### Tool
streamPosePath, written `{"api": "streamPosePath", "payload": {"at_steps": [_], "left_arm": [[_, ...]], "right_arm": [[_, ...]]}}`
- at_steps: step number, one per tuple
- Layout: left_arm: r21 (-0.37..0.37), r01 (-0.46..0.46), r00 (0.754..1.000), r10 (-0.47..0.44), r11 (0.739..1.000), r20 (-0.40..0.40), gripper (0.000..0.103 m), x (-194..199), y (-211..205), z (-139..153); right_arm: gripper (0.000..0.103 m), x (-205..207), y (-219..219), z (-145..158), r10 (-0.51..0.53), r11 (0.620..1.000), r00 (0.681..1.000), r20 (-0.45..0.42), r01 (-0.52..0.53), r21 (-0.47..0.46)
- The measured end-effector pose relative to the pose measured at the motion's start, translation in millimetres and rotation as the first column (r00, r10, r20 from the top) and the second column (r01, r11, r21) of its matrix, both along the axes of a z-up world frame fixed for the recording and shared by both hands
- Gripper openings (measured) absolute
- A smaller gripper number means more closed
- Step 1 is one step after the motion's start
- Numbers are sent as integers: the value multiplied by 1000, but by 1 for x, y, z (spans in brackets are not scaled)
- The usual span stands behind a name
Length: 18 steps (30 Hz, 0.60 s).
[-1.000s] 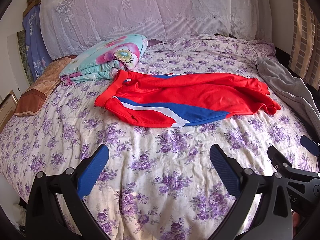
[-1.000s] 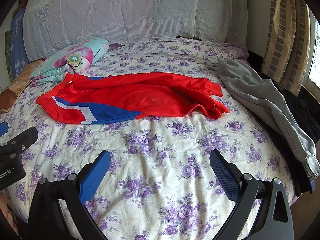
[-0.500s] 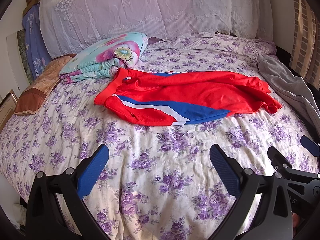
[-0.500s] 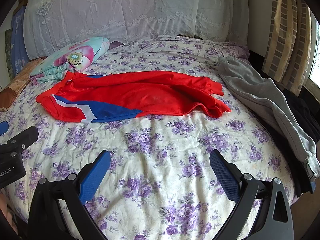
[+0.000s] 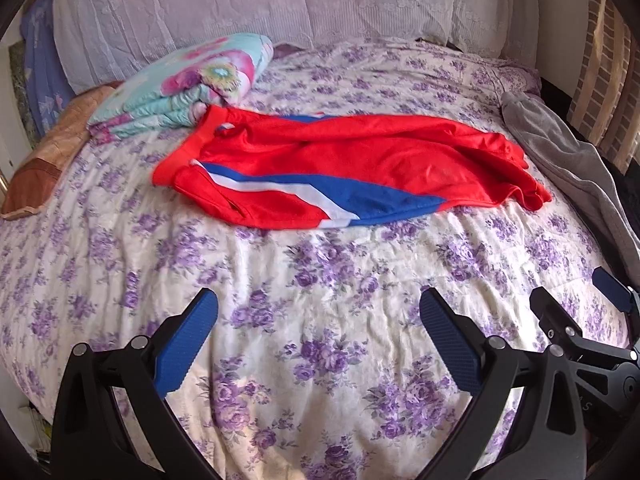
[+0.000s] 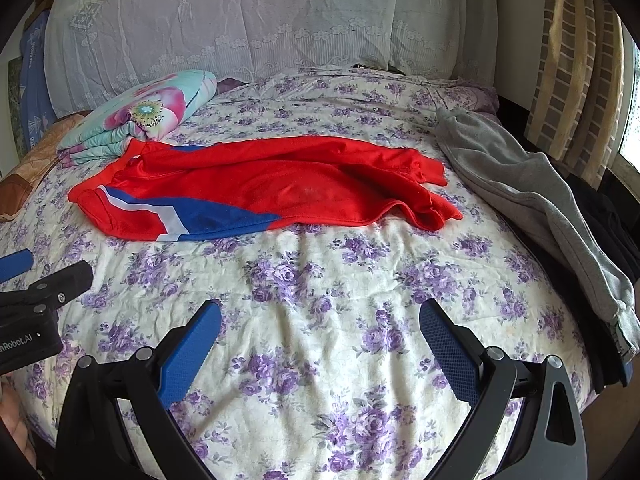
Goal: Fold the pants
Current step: 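Grasp the striped waistband with the left tool while the right tool grasps a cuff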
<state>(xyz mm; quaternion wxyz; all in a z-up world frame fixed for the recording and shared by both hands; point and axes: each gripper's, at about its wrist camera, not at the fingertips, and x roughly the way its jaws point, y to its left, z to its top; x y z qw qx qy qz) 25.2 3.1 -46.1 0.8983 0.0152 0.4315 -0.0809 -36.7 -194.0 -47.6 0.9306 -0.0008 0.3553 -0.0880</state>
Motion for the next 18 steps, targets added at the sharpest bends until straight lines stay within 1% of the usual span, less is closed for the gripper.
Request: {"api": "streamPosePath", "payload": {"at_steps": [1, 2, 5, 7, 10, 12, 14, 15, 16, 17, 18], "left_arm": [[-28, 10, 998, -12, 1000, -57, 98, 12, 2, -9], [-43, 8, 996, -12, 999, -92, 98, 26, 4, -14], [-39, -47, 992, 42, 998, -121, 98, 69, 25, -18], [-77, -113, 984, 101, 991, -150, 98, 100, 49, -19], [-169, -202, 958, 159, 965, -237, 98, 133, 84, -28], [-227, -239, 943, 169, 944, -287, 98, 146, 99, -36], [-264, -269, 931, 180, 926, -318, 97, 151, 111, -44], [-277, -282, 925, 184, 918, -332, 92, 157, 116, -48], [-289, -288, 922, 182, 913, -342, 62, 161, 119, -51], [-291, -283, 920, 172, 914, -353, 43, 167, 121, -55], [-277, -282, 916, 172, 918, -362, 14, 176, 123, -61]], "right_arm": [[100, 1, -1, -2, -1, 1000, 1000, -5, 1, 5], [100, 1, -2, -4, -1, 1000, 1000, -9, 1, 7], [100, 0, -2, -3, -7, 1000, 1000, -8, 7, 1], [100, 0, -4, -7, -10, 1000, 1000, -5, 10, 4], [100, -2, -8, -5, -19, 1000, 1000, -5, 19, 3], [100, 0, -12, -5, -27, 1000, 1000, -13, 27, 8], [100, 2, -16, -6, -34, 999, 999, -22, 34, 17], [100, 4, -17, -7, -36, 999, 999, -27, 36, 20], [100, 3, -18, -8, -37, 999, 999, -30, 37, 22], [100, 6, -19, -8, -38, 999, 999, -35, 39, 23], [100, 6, -20, -9, -39, 999, 998, -38, 40, 23]]}}
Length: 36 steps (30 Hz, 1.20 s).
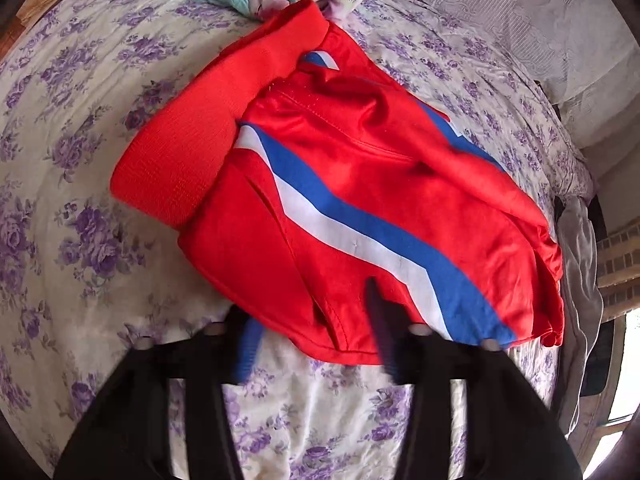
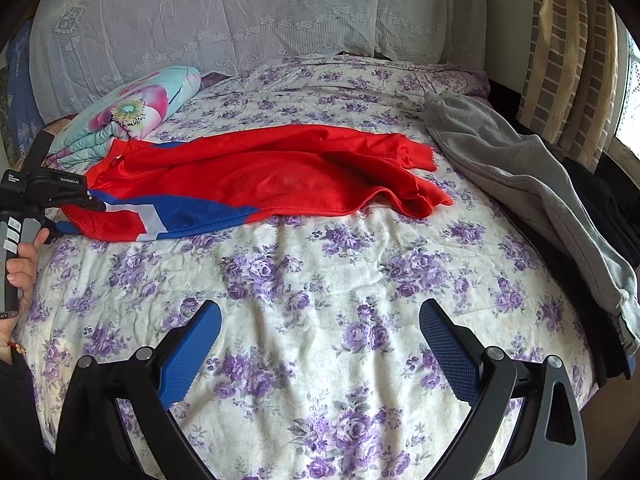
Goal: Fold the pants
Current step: 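Grasp the striped waistband with the left tool while the right tool grasps a cuff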
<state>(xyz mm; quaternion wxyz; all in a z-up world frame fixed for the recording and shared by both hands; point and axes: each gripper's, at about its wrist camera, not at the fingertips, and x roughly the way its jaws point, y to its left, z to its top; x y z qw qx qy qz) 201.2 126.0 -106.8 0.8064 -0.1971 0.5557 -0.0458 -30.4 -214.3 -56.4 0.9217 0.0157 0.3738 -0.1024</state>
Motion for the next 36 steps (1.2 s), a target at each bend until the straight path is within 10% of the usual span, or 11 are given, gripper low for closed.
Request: {"api": "streamPosePath", "payload": {"at_steps": [5, 13, 20, 28, 29, 32, 36], "left_arm": [[-117, -62, 998, 63, 991, -1, 5, 13, 24, -16], [-64, -91, 971, 103, 994, 216, 5, -98, 60, 38], [52, -66, 986, 58, 996, 156, 7, -88, 55, 1], [39, -39, 983, 31, 998, 181, 10, -85, 57, -2], [32, -37, 983, 31, 999, 180, 10, -85, 58, -3], [25, -37, 983, 31, 999, 179, 10, -84, 59, -4], [36, -38, 982, 31, 999, 184, 8, -84, 57, -1]], "right_arm": [[100, 2, -4, -3, 2, 1000, 1000, -12, -2, 9], [100, 10, -52, 3, -59, 998, 997, -47, 59, 1], [100, 103, -115, -19, -3, 958, 985, -171, 51, 281], [100, 182, -151, -60, -32, 938, 956, -290, 130, 322], [94, 186, -155, -65, -40, 931, 956, -290, 141, 336], [18, 184, -163, -69, -83, 923, 976, -202, 152, 354], [10, 172, -184, -68, -82, 832, 978, -193, 174, 527]]}}
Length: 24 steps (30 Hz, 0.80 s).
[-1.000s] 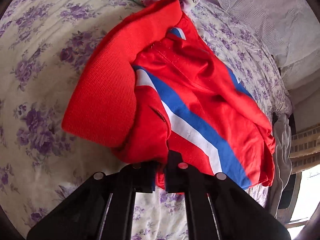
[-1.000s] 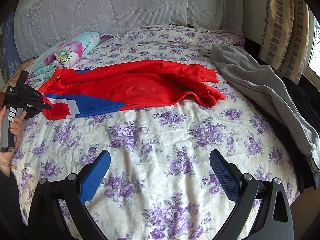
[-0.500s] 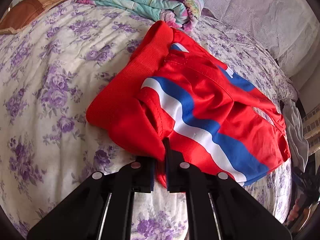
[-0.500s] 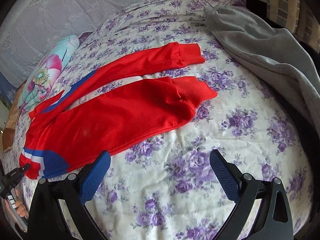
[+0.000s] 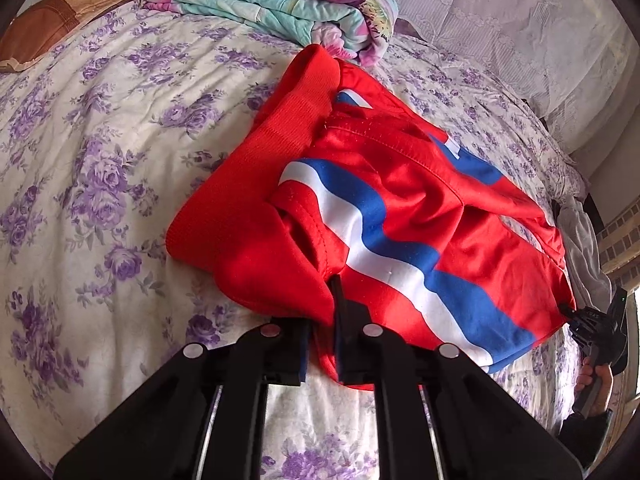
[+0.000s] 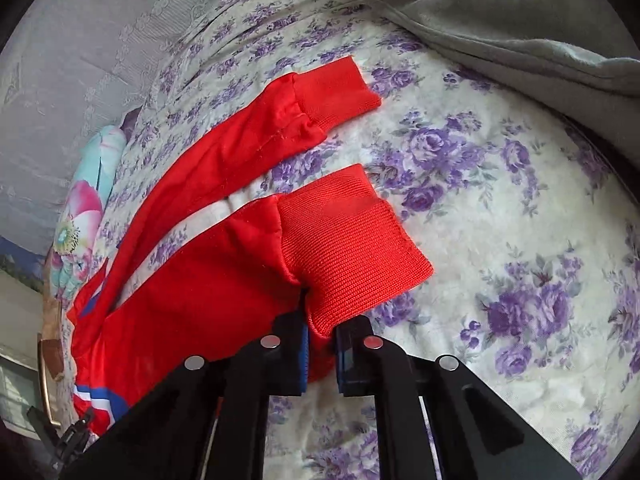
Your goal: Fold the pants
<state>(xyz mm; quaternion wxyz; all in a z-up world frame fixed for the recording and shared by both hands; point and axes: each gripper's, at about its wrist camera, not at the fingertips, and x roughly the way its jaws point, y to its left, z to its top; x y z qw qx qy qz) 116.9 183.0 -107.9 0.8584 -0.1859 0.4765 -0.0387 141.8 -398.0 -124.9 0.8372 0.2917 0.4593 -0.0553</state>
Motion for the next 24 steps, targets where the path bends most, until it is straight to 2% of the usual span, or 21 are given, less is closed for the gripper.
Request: {"api": "streamPosePath", "payload": {"at_steps": [4, 7, 11, 13, 15, 16, 17, 18, 19, 22, 24], "left_arm": [[-33, 6, 999, -5, 999, 37, 7, -16, 3, 16], [-33, 29, 999, -29, 999, 27, 7, -29, 1, 20], [-70, 34, 999, -35, 997, -16, 7, -47, 4, 12], [-57, 36, 999, -38, 998, -30, 7, -47, 3, 6], [-40, 32, 997, -34, 999, -64, 10, -42, 1, 0], [-39, 33, 997, -35, 999, -64, 13, -44, 1, 1], [-30, 42, 997, -43, 999, -59, 18, -48, 0, 7], [-15, 58, 997, -59, 998, -48, 30, -53, 0, 15], [8, 69, 997, -68, 998, -32, 38, -61, 0, 25], [103, 47, 999, -49, 994, 18, 39, -83, 9, 55], [110, 25, 998, -30, 994, 48, 39, -84, 17, 75]], "right_arm": [[10, -37, -1, 34, 13, 1000, 998, 59, -11, -28], [10, -68, 0, 48, 27, 998, 998, 56, -24, -52], [10, -102, -7, 35, 18, 997, 1000, 11, -17, -82], [11, -101, -9, 19, 12, 995, 1000, -20, -14, -104], [18, -89, -5, -3, 32, 989, 996, -85, -44, -143], [22, -88, -1, -4, 46, 981, 996, -76, -59, -183], [41, -87, 5, 0, 65, 972, 995, -79, -80, -220], [66, -85, 10, 4, 88, 965, 991, -103, -111, -237], [70, -86, 14, 11, 95, 956, 989, -110, -121, -267], [71, -98, 18, 40, 54, 906, 994, -91, -87, -414], [80, -98, 14, 59, 57, 905, 998, -42, -69, -421]]}}
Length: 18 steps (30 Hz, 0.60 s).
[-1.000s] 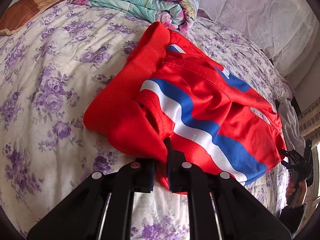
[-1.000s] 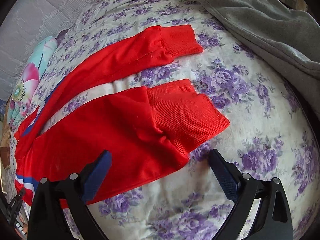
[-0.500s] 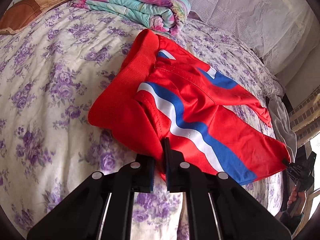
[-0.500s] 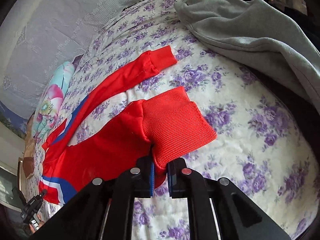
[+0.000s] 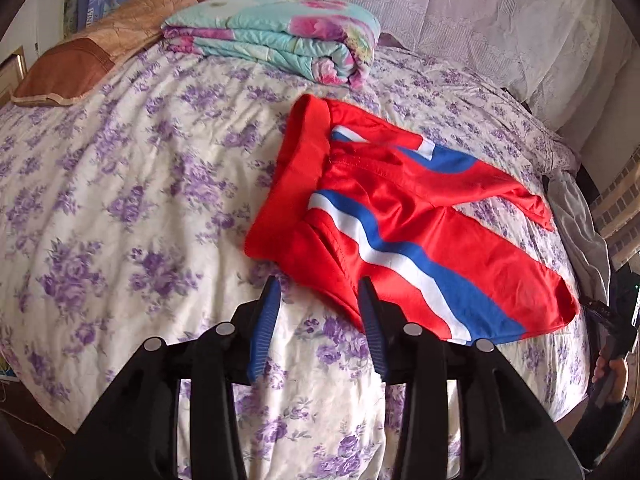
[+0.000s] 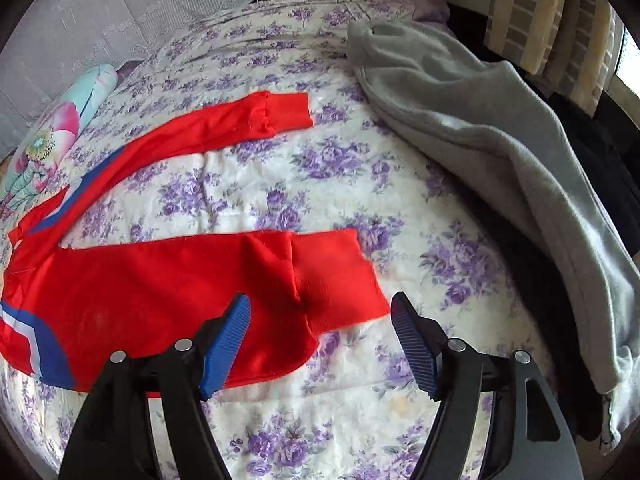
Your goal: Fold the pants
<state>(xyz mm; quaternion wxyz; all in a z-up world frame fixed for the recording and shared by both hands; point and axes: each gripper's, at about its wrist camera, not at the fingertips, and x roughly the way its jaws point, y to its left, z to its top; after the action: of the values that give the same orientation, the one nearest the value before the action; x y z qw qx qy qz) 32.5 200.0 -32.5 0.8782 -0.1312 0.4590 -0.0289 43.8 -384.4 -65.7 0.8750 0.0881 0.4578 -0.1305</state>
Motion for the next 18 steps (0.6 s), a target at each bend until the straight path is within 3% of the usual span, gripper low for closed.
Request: {"api": "streamPosePath", "payload": {"at_steps": [3, 6, 8, 11, 14, 18], "left_arm": [[11, 49, 998, -49, 999, 40, 43, 32, -3, 29], [36, 100, 995, -100, 994, 4, 59, 95, -19, 33], [9, 144, 987, -143, 990, -72, 58, 143, -33, 19], [31, 190, 973, -184, 981, -136, 53, 199, -52, -4], [48, 196, 961, -183, 979, -207, 46, 234, -58, -34], [29, 185, 955, -173, 982, -241, 36, 254, -51, -58]], "right_arm": [[81, 31, -2, 21, 84, 991, 995, 47, -88, 102], [81, 89, -8, 20, 135, 954, 990, 47, -142, 264], [81, 131, -13, 11, 101, 934, 995, 20, -102, 341], [73, 179, -18, -6, 54, 931, 998, -22, -42, 362], [64, 208, -28, -27, 9, 906, 997, -72, 22, 423], [66, 225, -30, -53, -6, 906, 989, -145, 67, 417]]}}
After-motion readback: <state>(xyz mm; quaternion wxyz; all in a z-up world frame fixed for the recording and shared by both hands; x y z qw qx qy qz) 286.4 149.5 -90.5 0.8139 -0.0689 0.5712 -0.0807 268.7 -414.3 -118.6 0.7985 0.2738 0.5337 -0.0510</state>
